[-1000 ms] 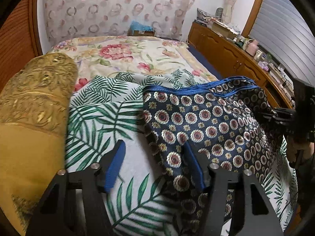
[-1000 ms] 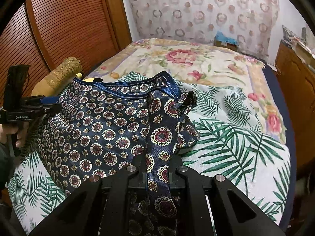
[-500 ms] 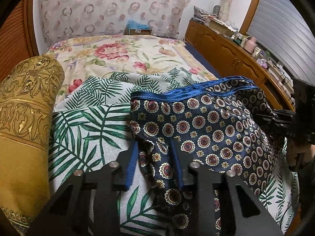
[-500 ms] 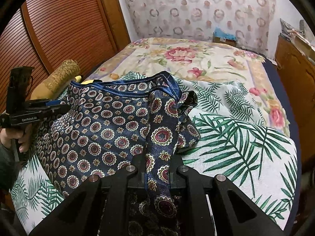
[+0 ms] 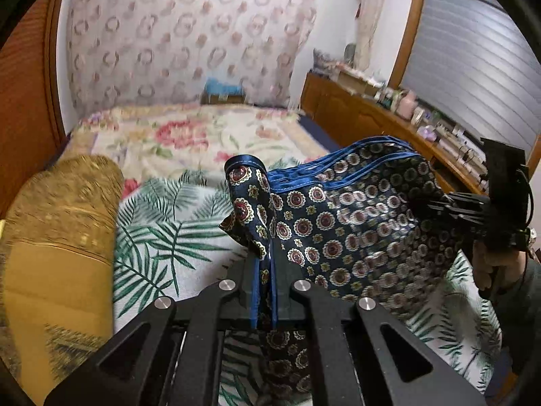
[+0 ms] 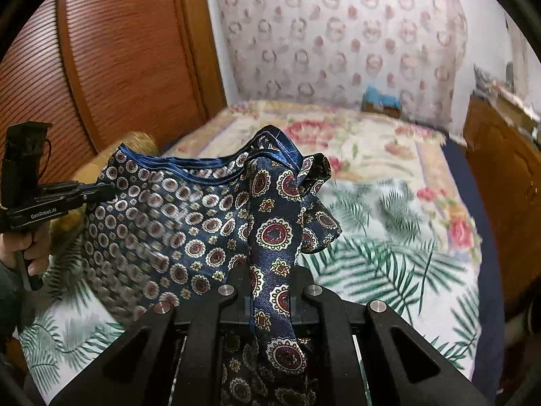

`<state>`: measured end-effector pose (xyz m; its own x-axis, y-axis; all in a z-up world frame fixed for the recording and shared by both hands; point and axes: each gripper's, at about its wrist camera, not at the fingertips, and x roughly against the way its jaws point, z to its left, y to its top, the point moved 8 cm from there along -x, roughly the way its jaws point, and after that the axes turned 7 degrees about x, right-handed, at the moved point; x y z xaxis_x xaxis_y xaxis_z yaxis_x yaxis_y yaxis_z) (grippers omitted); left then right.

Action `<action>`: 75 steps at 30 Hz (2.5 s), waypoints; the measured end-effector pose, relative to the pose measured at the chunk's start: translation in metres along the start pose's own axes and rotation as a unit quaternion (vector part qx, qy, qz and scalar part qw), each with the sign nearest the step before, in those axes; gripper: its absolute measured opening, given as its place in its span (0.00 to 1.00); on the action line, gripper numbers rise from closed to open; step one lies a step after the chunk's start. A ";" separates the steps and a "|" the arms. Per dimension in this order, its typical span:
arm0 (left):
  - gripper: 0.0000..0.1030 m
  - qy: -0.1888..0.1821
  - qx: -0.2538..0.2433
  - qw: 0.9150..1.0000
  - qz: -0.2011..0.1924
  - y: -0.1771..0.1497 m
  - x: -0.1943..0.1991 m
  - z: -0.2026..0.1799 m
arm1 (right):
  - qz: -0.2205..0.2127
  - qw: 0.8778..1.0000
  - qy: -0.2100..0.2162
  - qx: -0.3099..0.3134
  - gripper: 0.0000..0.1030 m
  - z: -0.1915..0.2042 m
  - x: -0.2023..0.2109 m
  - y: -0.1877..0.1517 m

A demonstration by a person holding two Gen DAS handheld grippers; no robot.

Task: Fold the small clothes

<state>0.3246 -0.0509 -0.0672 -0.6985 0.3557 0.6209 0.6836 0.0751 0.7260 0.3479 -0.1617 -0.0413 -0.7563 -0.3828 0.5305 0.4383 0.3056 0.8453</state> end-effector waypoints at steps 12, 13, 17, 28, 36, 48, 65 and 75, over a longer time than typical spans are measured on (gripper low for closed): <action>0.05 0.015 0.010 0.995 -0.095 0.023 0.091 0.016 | -0.068 0.993 0.010 0.096 0.10 0.049 0.062 0.053; 0.05 0.021 0.011 0.994 -0.104 0.023 0.100 0.020 | -0.071 0.992 0.013 0.105 0.10 0.054 0.063 0.058; 0.05 0.045 0.021 0.991 -0.126 0.020 0.127 0.040 | -0.074 0.987 0.032 0.141 0.10 0.074 0.056 0.077; 0.05 0.134 0.067 0.976 -0.160 -0.014 0.177 0.115 | -0.057 0.961 0.103 0.249 0.10 0.121 -0.019 0.138; 0.05 0.181 0.119 0.966 -0.142 -0.064 0.178 0.164 | -0.014 0.937 0.127 0.324 0.10 0.166 -0.101 0.166; 0.05 0.213 0.155 0.957 -0.120 -0.102 0.169 0.188 | -0.013 0.927 0.148 0.344 0.21 0.215 -0.166 0.201; 0.05 0.233 0.157 0.954 -0.105 -0.114 0.165 0.192 | 0.020 0.968 0.110 0.225 0.63 0.160 -0.177 0.140; 0.05 0.239 0.152 0.954 -0.099 -0.118 0.162 0.191 | 0.057 0.987 0.114 0.103 0.63 0.128 -0.205 0.122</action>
<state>0.1710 0.1758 -0.1090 -0.7879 -0.1533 0.5965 0.5065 0.3897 0.7692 0.4936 0.0656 -0.0553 -0.5692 -0.5142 0.6415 0.3889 0.5191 0.7611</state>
